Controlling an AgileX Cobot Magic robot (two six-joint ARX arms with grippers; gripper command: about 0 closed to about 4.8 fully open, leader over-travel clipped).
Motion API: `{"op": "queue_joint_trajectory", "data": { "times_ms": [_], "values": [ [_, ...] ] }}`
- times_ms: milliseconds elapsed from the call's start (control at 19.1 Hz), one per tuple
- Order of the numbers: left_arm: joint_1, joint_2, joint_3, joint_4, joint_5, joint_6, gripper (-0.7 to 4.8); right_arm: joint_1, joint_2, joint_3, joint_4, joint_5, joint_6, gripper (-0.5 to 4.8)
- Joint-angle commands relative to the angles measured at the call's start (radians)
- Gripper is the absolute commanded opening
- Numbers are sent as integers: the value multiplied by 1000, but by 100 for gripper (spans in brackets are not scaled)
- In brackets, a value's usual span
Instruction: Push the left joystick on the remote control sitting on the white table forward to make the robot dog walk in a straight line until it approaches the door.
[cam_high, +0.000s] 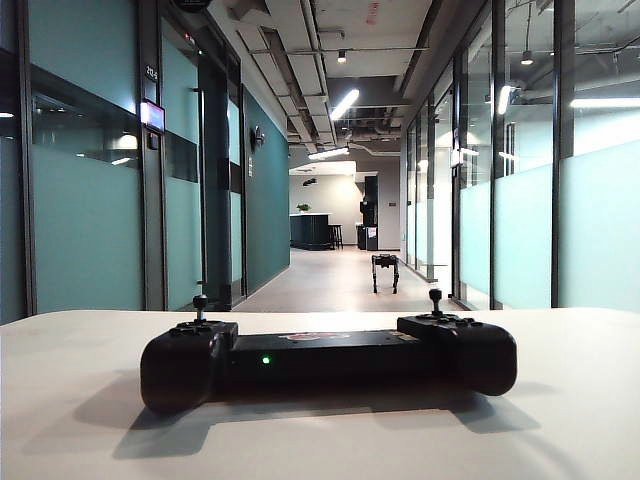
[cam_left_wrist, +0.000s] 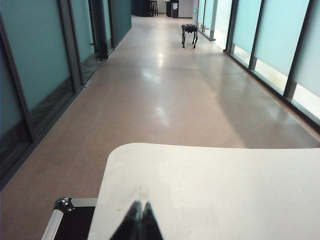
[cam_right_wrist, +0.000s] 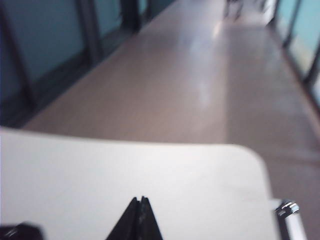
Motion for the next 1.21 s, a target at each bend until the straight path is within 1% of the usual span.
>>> {"op": "queue_joint_trajectory", "data": {
  "times_ms": [52,210,367,786,1101,1205],
  "values": [
    [0,0,3,8,2,-7,-5,-63,-133,-50,19,-11,-2,-6],
    [0,0,3,8,2,-7,-5,-129,-245,-97,18,-11,-1,-6],
    [0,0,3,8,2,-7,-5,-170,-282,-127,19,-12,-1,-5],
    [0,0,3,8,3,-7,-5,-171,-302,-208,33,-11,-1,-6],
    [0,0,3,8,3,-7,-5,-171,-302,-208,32,-12,0,-6],
    [0,0,3,8,3,-7,-5,-171,-302,-208,32,-31,0,-6]
  ]
}}
